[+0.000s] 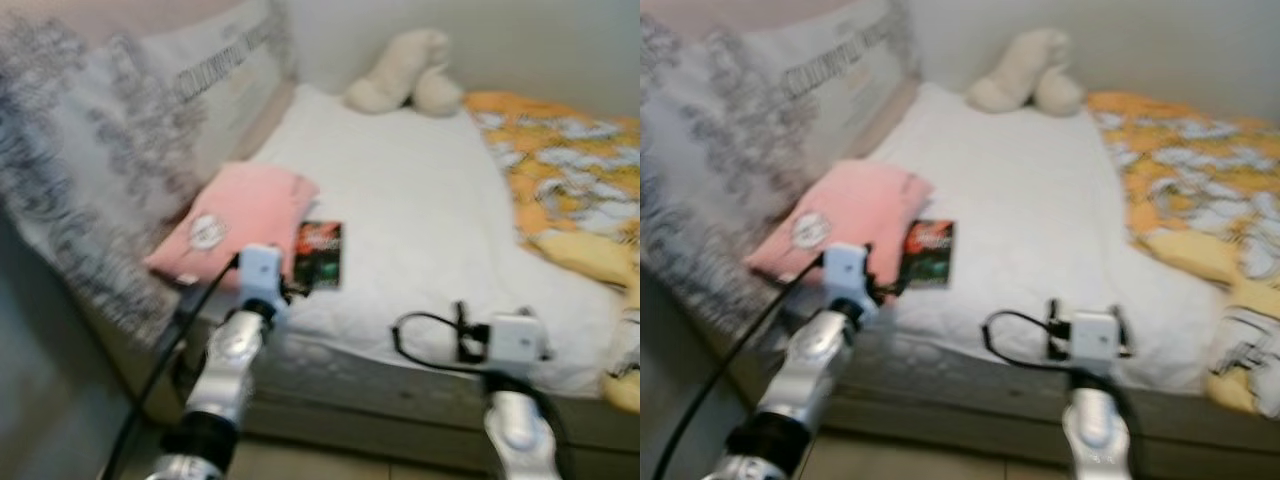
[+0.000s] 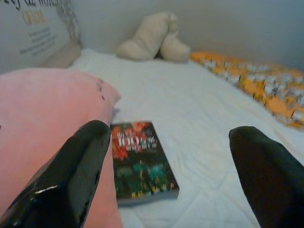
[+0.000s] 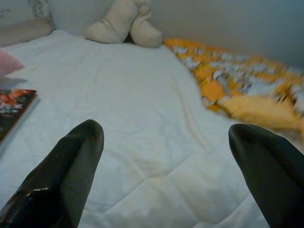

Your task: Clean up the room

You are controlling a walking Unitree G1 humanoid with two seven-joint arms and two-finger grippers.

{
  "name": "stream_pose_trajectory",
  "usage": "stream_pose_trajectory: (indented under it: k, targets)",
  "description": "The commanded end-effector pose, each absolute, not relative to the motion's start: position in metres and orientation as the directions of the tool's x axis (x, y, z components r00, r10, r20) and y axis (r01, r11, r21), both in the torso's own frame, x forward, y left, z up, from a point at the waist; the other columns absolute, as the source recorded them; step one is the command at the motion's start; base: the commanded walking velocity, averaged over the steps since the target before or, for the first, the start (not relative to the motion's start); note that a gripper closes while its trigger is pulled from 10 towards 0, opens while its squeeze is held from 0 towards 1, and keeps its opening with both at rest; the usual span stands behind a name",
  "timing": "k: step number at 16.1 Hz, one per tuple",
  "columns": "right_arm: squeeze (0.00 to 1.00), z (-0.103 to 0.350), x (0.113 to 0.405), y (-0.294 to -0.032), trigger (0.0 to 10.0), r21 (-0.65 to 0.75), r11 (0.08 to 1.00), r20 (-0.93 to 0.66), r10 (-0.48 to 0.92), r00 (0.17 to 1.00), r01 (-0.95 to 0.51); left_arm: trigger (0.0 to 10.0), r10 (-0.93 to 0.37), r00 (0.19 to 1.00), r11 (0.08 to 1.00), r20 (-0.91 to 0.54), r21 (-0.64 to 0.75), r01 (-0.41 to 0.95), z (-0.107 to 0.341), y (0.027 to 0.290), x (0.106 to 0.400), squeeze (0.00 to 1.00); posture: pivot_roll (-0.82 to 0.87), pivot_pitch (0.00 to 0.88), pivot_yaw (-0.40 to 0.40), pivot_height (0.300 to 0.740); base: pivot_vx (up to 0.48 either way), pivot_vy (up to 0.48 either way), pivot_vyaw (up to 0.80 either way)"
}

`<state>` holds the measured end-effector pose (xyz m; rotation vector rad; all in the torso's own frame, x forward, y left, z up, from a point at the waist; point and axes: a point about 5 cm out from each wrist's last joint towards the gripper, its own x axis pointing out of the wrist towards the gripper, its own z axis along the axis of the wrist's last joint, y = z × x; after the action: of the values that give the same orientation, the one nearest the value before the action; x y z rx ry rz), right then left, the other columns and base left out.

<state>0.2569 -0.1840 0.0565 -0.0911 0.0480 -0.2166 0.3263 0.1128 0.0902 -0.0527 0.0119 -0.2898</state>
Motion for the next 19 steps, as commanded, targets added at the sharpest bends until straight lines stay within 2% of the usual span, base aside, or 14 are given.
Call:
stream_pose_trajectory:
  k: [1, 4, 7, 12, 17, 19]
  targets:
    - [1.0, 0.06, 0.263, -0.192, 10.0, -0.088, 0.97, -0.045, -0.231, 0.972, 0.227, 10.0, -0.302, 0.953, 0.951, 0.003, -0.061, 0.302, 0.095, 0.107, 0.331, 1.0, 0.1, 0.0, 0.003, 0.74, 0.27, -0.394, 0.0]
    - [1.0, 0.068, 0.268, -0.186, 10.0, -0.13, 0.975, 0.002, -0.179, 0.984, 0.178, 10.0, -0.31, 0.951, 0.95, 0.015, -0.049, 0.31, 0.097, 0.105, 0.333, 1.0, 0.1, 0.0, 0.002, 0.74, 0.273, -0.394, 0.0]
    - [1.0, 0.063, 0.254, -0.182, 10.0, -0.057, 0.991, -0.008, -0.118, 0.993, 0.118, 10.0, -0.247, 0.968, 0.967, 0.035, -0.05, 0.248, 0.092, 0.119, 0.323, 1.0, 0.09, 0.0, -0.004, 0.74, 0.306, -0.366, 0.0]
    - [1.0, 0.059, 0.243, -0.18, 10.0, -0.05, 0.997, -0.016, -0.066, 0.998, 0.065, 10.0, -0.337, 0.94, 0.94, 0.057, -0.039, 0.339, 0.098, 0.108, 0.318, 1.0, 0.09, 0.0, -0.002, 0.74, 0.354, -0.321, 0.0]
    - [1.0, 0.059, 0.244, -0.182, 10.0, -0.05, 0.996, -0.03, -0.075, 0.997, 0.074, 10.0, -0.409, 0.911, 0.911, 0.05, -0.036, 0.411, 0.096, 0.101, 0.309, 1.0, 0.08, 0.0, 0.011, 0.74, 0.355, -0.318, 0.0]
    - [1.0, 0.06, 0.244, -0.178, 10.0, -0.091, 0.995, -0.043, -0.051, 0.998, 0.047, 10.0, -0.435, 0.9, 0.9, 0.03, -0.031, 0.435, 0.092, 0.1, 0.305, 1.0, 0.08, 0.0, 0.016, 0.74, 0.373, -0.294, 0.0]
